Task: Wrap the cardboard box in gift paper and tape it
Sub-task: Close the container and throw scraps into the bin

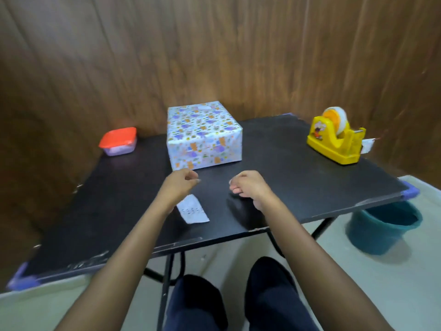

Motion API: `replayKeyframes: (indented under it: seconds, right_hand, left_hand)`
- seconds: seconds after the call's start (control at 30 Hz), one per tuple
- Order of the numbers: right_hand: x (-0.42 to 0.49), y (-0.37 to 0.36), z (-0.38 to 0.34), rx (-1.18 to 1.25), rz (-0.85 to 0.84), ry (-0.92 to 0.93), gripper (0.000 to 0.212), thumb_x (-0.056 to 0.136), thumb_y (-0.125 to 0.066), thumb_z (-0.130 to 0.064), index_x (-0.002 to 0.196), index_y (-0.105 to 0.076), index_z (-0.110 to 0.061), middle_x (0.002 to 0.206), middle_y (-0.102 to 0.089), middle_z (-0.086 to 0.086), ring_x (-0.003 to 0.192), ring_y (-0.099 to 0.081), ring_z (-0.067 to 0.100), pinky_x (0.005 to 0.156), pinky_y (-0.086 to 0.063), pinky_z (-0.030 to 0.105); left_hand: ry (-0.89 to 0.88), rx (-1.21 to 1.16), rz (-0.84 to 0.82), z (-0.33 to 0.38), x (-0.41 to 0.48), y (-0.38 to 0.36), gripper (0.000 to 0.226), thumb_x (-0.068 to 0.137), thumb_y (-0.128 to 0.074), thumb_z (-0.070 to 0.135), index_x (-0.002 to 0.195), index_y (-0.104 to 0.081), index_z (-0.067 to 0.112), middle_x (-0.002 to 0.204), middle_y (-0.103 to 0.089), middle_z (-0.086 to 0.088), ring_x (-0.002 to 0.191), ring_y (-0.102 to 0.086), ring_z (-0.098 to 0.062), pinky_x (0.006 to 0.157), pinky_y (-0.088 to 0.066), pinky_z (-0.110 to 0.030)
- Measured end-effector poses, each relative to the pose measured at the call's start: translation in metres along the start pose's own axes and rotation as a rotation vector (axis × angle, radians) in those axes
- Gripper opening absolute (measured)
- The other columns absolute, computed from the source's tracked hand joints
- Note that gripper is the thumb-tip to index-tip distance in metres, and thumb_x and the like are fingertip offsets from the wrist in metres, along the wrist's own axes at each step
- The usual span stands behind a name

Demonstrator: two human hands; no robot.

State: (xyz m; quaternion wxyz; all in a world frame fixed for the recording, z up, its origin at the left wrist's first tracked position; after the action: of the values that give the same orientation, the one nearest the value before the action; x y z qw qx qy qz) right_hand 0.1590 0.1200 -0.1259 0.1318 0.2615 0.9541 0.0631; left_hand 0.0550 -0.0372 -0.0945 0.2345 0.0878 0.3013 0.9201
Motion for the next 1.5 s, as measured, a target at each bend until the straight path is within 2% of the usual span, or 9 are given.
replayKeyframes:
  seconds: [0.17, 0.23, 0.33, 0.53, 0.63, 0.87, 1.1, 1.27, 1.5]
  right_hand:
    - [-0.005, -0.068, -0.009, -0.310, -0.181, 0.077, 0.018, 0.078, -0.069, -0.005, 0.089, -0.063, 0.008, 0.081, -0.056, 0.017, 0.079, -0.048, 0.017, 0.071, -0.037, 0.026]
    - [-0.004, -0.086, -0.009, -0.437, -0.206, 0.099, 0.028, 0.075, -0.072, -0.004, 0.093, -0.062, 0.015, 0.084, -0.051, 0.020, 0.081, -0.046, 0.019, 0.072, -0.035, 0.027]
    - [0.005, -0.098, -0.010, -0.621, -0.232, 0.126, 0.019, 0.076, -0.071, -0.007, 0.066, -0.056, -0.006, 0.090, -0.061, 0.012, 0.089, -0.058, 0.027, 0.075, -0.043, 0.032]
    - [0.035, -0.069, -0.028, -0.044, -0.198, 0.084, 0.021, 0.082, -0.065, 0.000, 0.069, -0.055, -0.013, 0.066, -0.060, 0.000, 0.056, -0.051, 0.010, 0.049, -0.038, 0.019]
    - [0.051, -0.053, -0.039, 0.094, -0.182, 0.105, 0.017, 0.081, -0.064, 0.005, 0.074, -0.062, -0.010, 0.068, -0.060, 0.001, 0.055, -0.050, 0.010, 0.042, -0.039, 0.016]
    - [0.085, -0.001, -0.078, -0.087, 0.056, 0.375, 0.026, 0.083, -0.058, 0.008, 0.091, -0.076, -0.009, 0.083, -0.065, -0.011, 0.074, -0.058, -0.006, 0.070, -0.041, 0.009]
    - [0.087, 0.034, -0.105, -0.029, 0.081, 0.265, 0.036, 0.085, -0.048, 0.010, 0.089, -0.077, -0.012, 0.093, -0.068, -0.009, 0.083, -0.061, 0.001, 0.071, -0.044, 0.010]
    - [0.076, 0.050, -0.125, 0.057, -0.041, -0.019, 0.014, 0.091, -0.058, -0.013, 0.096, -0.070, -0.012, 0.088, -0.067, 0.000, 0.077, -0.057, 0.010, 0.073, -0.043, 0.022]
    - [0.066, 0.113, -0.159, -0.096, 0.126, -0.016, 0.015, 0.081, -0.062, 0.007, 0.075, -0.067, -0.006, 0.065, -0.061, 0.001, 0.051, -0.051, 0.001, 0.049, -0.039, 0.010]
  left_hand:
    - [0.196, 0.310, -0.065, -0.049, -0.021, 0.015, 0.051, 0.081, -0.071, 0.029, 0.126, -0.052, 0.014, 0.128, -0.042, -0.008, 0.126, -0.034, -0.026, 0.100, -0.037, -0.033]
    - [0.202, 0.315, -0.057, -0.054, -0.025, 0.014, 0.031, 0.080, -0.071, 0.022, 0.108, -0.058, 0.016, 0.120, -0.043, -0.007, 0.120, -0.032, -0.023, 0.089, -0.035, -0.028]
    - [0.155, 0.136, -0.039, -0.055, -0.024, 0.011, 0.018, 0.079, -0.070, 0.011, 0.074, -0.054, 0.017, 0.092, -0.053, -0.003, 0.091, -0.044, -0.018, 0.066, -0.035, -0.026]
    - [0.123, -0.323, -0.047, -0.023, 0.002, 0.016, 0.012, 0.085, -0.063, 0.005, 0.092, -0.055, 0.010, 0.072, -0.062, -0.001, 0.058, -0.057, -0.011, 0.058, -0.045, -0.022]
    - [0.124, -0.362, -0.123, -0.004, 0.021, 0.002, 0.018, 0.087, -0.057, -0.003, 0.077, -0.055, 0.012, 0.063, -0.061, -0.001, 0.051, -0.058, -0.009, 0.058, -0.047, -0.022]
    - [0.348, -0.890, -0.279, 0.016, 0.070, -0.018, 0.023, 0.095, -0.040, 0.010, 0.091, -0.061, 0.002, 0.079, -0.066, -0.018, 0.066, -0.066, -0.024, 0.072, -0.053, -0.032]
    - [0.363, -0.740, -0.251, 0.054, 0.100, -0.020, 0.013, 0.088, -0.056, -0.005, 0.078, -0.059, 0.003, 0.075, -0.058, -0.010, 0.050, -0.058, -0.012, 0.048, -0.049, -0.015]
    - [0.300, -0.571, -0.279, 0.097, 0.105, -0.016, 0.015, 0.087, -0.058, -0.003, 0.075, -0.058, 0.007, 0.071, -0.060, -0.006, 0.064, -0.058, -0.014, 0.056, -0.050, -0.017]
    - [0.220, -0.515, -0.508, 0.165, 0.110, -0.049, 0.012, 0.090, -0.056, 0.003, 0.081, -0.061, 0.009, 0.075, -0.062, -0.004, 0.068, -0.058, -0.014, 0.061, -0.049, -0.018]
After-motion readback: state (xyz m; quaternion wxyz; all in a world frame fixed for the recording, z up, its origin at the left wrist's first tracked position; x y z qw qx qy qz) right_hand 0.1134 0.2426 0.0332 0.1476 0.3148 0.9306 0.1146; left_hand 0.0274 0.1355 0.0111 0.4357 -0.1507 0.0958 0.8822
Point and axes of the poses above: each hand's wrist, its own x-axis towards the middle knuckle, its own y-axis out of the back of the hand, z = x × y, the point moved 8 cm from there along x, towards the middle knuckle
